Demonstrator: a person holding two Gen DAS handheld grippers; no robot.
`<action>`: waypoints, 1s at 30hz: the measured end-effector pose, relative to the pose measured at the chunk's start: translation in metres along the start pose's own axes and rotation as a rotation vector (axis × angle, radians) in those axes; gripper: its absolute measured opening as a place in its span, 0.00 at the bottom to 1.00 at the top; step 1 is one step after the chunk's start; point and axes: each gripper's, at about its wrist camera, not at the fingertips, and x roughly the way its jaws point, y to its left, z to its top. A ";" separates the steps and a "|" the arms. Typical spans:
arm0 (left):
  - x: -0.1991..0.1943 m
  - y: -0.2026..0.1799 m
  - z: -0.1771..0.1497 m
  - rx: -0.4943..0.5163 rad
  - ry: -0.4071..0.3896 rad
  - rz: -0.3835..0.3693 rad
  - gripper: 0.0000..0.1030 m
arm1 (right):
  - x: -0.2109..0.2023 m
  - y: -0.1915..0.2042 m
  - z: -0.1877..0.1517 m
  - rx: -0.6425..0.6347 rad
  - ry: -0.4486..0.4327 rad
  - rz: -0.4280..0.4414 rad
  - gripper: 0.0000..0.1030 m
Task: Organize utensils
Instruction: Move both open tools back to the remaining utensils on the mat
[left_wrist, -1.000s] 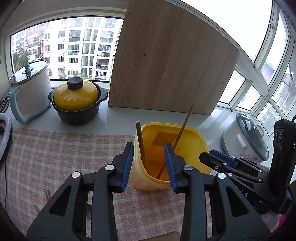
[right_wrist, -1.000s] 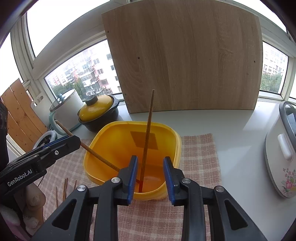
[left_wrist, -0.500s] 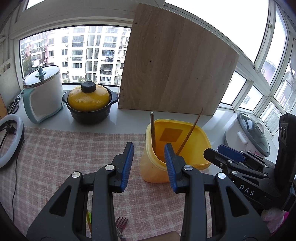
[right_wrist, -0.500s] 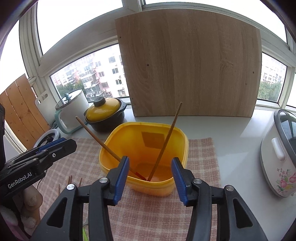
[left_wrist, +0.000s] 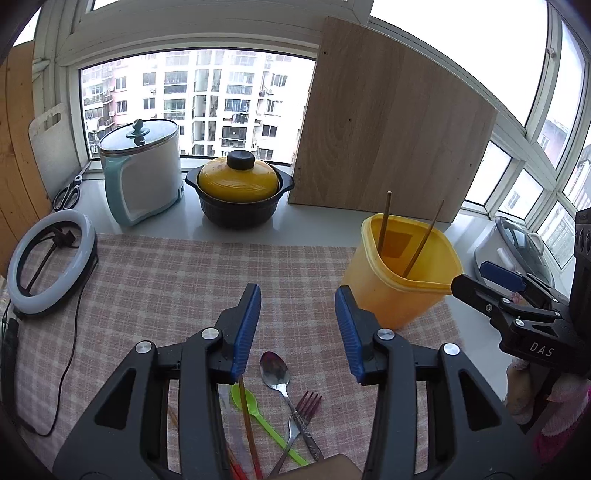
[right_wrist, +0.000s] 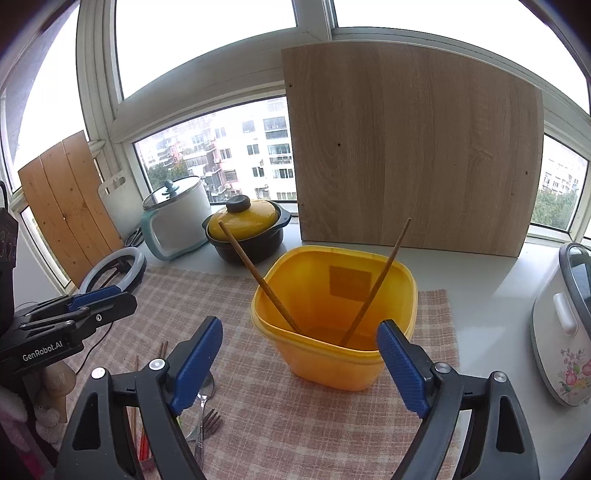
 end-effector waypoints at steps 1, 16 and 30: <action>-0.002 0.008 -0.004 -0.009 0.006 0.014 0.42 | 0.002 0.003 -0.002 -0.007 0.010 0.009 0.85; 0.000 0.118 -0.081 -0.197 0.170 0.124 0.42 | 0.035 0.042 -0.030 -0.086 0.142 0.152 0.68; 0.037 0.134 -0.121 -0.280 0.301 0.141 0.34 | 0.099 0.096 -0.050 -0.241 0.347 0.234 0.43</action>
